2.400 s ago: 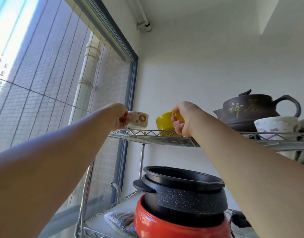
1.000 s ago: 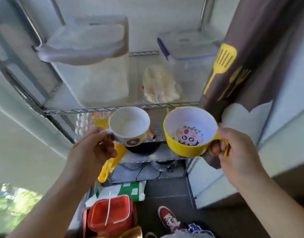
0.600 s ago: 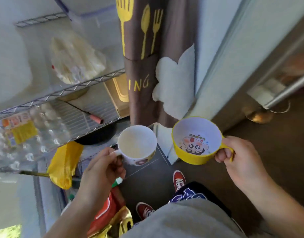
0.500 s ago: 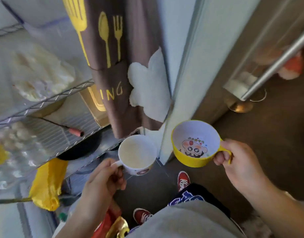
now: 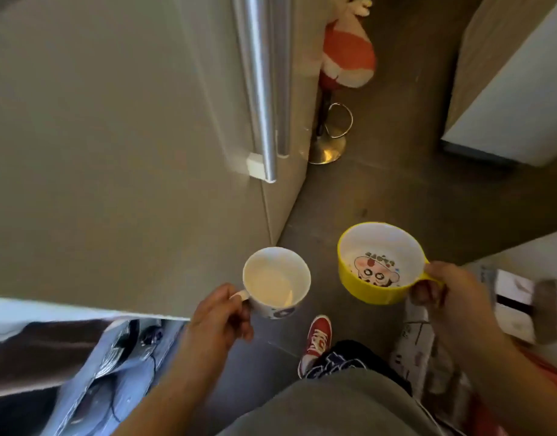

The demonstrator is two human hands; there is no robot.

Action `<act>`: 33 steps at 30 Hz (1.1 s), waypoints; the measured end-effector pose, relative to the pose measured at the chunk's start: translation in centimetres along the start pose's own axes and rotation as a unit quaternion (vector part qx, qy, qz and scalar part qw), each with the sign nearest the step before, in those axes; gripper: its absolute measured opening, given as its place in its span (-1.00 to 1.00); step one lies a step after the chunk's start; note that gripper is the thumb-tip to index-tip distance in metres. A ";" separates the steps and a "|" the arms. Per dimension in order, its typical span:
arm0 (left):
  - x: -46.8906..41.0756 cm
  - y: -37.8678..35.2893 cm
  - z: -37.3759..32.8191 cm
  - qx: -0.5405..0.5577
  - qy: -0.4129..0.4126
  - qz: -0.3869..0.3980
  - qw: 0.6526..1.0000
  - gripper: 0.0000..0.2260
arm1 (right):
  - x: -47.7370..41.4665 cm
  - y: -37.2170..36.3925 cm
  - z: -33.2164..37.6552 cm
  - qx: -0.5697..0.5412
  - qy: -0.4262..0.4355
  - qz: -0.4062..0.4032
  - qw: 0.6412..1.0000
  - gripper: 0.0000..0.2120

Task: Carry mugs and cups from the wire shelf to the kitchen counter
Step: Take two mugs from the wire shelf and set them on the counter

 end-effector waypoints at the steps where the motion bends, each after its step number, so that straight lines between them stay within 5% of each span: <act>1: -1.7 -1.9 -0.1 -0.020 0.003 0.017 1.000 -0.73 | -1.2 1.5 0.6 0.015 -0.005 -0.031 0.999 -0.62; 6: -9.7 -10.4 -0.6 -0.063 0.009 0.087 0.994 -0.79 | -7.0 7.7 2.7 0.009 -0.010 -0.115 0.993 -0.79; 11: -15.8 -16.3 -1.2 -0.091 -0.010 0.124 0.988 -0.79 | -13.7 11.3 4.0 -0.080 -0.072 -0.155 0.982 -0.57; 24: -34.8 -29.7 -0.6 -0.118 0.012 0.139 0.983 -0.60 | -32.2 15.7 13.6 -0.131 -0.067 -0.208 0.967 -0.50; 33: -47.9 -45.7 -3.4 -0.116 0.015 0.234 0.965 -0.52 | -38.6 23.1 19.4 -0.165 -0.074 -0.319 0.930 -0.56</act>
Point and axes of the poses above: each hand's wrist, its own x-axis away from the middle knuckle, its own y-axis out of the back of the hand, z = x × y, the point moved 1 cm from there along -x, towards the middle knuckle, and after that the axes turned 10 degrees about -y, right-handed, at the moved point
